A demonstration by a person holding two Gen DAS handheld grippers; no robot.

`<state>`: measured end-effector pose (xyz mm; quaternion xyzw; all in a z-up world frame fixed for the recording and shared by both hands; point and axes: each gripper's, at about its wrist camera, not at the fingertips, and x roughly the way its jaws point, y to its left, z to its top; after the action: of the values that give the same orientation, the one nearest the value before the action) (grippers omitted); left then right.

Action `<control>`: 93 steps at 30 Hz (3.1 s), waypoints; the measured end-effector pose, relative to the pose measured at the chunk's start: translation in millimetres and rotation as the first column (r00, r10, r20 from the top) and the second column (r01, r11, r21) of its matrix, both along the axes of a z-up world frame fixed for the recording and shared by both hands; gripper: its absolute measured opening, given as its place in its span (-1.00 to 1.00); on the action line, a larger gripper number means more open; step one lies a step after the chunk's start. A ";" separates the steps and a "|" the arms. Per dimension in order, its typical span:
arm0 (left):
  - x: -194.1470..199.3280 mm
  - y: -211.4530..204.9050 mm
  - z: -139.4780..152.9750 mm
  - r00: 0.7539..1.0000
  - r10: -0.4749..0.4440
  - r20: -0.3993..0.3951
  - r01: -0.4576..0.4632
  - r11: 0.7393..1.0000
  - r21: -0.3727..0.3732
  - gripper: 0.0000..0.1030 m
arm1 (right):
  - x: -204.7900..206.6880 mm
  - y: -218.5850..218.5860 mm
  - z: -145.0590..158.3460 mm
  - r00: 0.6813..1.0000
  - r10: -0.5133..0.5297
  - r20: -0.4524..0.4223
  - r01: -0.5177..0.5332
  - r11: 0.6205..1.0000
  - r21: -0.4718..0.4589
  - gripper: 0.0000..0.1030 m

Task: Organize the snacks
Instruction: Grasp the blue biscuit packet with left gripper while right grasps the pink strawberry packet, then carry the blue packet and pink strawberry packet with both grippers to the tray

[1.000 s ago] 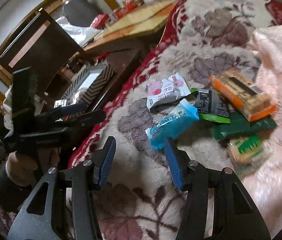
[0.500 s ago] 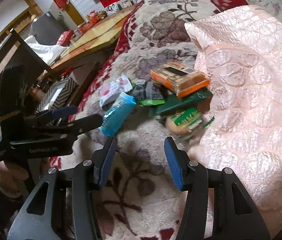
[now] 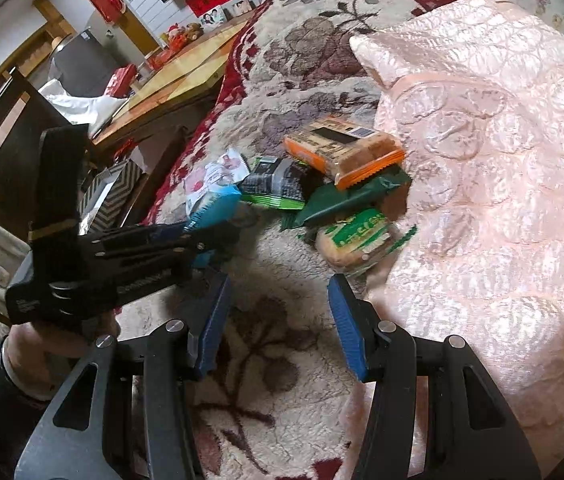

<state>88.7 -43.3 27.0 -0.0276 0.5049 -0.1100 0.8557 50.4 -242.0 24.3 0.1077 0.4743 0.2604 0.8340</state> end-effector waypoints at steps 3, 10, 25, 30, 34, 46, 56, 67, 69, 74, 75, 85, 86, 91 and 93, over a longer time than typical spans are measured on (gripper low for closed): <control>-11.5 16.4 10.5 0.999 0.030 0.026 -0.030 1.000 0.000 -0.42 | 0.0 9.9 1.8 1.000 0.028 0.012 -0.028 1.000 0.010 -0.03; -35.8 68.7 18.4 0.987 0.147 0.062 -0.151 0.987 0.055 -0.42 | 15.5 61.4 -2.2 0.996 0.090 -0.016 -0.089 0.994 0.059 -0.03; -58.1 134.8 11.3 0.963 0.260 0.075 -0.264 0.963 0.054 -0.42 | 99.8 151.6 -20.1 0.986 -0.120 -0.114 0.117 0.992 -0.038 0.03; -58.2 141.2 6.5 0.961 0.266 0.072 -0.270 0.962 0.044 -0.42 | 121.4 176.3 -15.9 0.982 -0.162 -0.099 0.148 0.980 -0.136 0.03; -56.8 143.3 4.0 0.960 0.271 0.065 -0.273 0.961 0.032 -0.42 | 124.2 198.1 -15.6 0.991 -0.121 -0.051 0.105 0.963 -0.249 0.05; -62.0 144.0 7.8 0.952 0.301 0.059 -0.304 0.952 0.045 -0.42 | 91.0 179.9 -5.6 0.997 0.068 0.032 -0.056 0.959 -0.279 -0.09; -74.7 138.8 19.5 0.950 0.304 0.069 -0.307 0.950 0.045 -0.41 | 65.5 152.8 2.1 0.997 0.080 0.020 -0.075 0.977 -0.198 -0.68; -83.7 145.8 26.0 0.942 0.326 0.083 -0.330 0.943 0.044 -0.41 | 55.3 154.9 14.4 0.993 0.112 0.024 -0.110 0.991 -0.082 -0.69; -85.5 149.0 28.6 0.938 0.335 0.089 -0.340 0.939 0.047 -0.41 | 50.3 155.4 18.4 0.992 0.120 0.023 -0.119 0.991 -0.058 -0.69; -92.2 156.6 38.2 0.927 0.358 0.113 -0.365 0.929 0.056 -0.41 | 33.2 162.1 29.9 0.989 0.142 0.040 -0.141 0.989 -0.034 -0.69; -93.4 157.8 40.0 0.925 0.360 0.118 -0.369 0.928 0.058 -0.41 | 31.1 163.6 31.1 0.988 0.146 0.043 -0.145 0.989 -0.033 -0.69; -111.5 179.6 60.9 0.901 0.398 0.171 -0.414 0.908 0.068 -0.41 | 2.1 198.5 40.6 0.971 0.233 0.045 -0.232 0.972 -0.033 -0.69; -113.5 182.9 62.8 0.898 0.404 0.175 -0.421 0.905 0.068 -0.41 | 0.4 202.2 41.7 0.969 0.242 0.048 -0.241 0.970 -0.035 -0.69; -122.3 204.1 69.5 0.874 0.447 0.190 -0.465 0.883 0.061 -0.41 | -9.1 223.5 48.0 0.956 0.289 0.058 -0.287 0.957 -0.039 -0.69; -125.4 213.4 71.2 0.863 0.466 0.194 -0.485 0.873 0.058 -0.41 | -13.4 232.9 49.7 0.949 0.310 0.060 -0.308 0.950 -0.045 -0.69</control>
<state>-36.8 170.1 98.3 -0.0966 0.4108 0.1292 0.8973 37.0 -9.1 74.0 0.0087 0.4617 0.3826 0.8002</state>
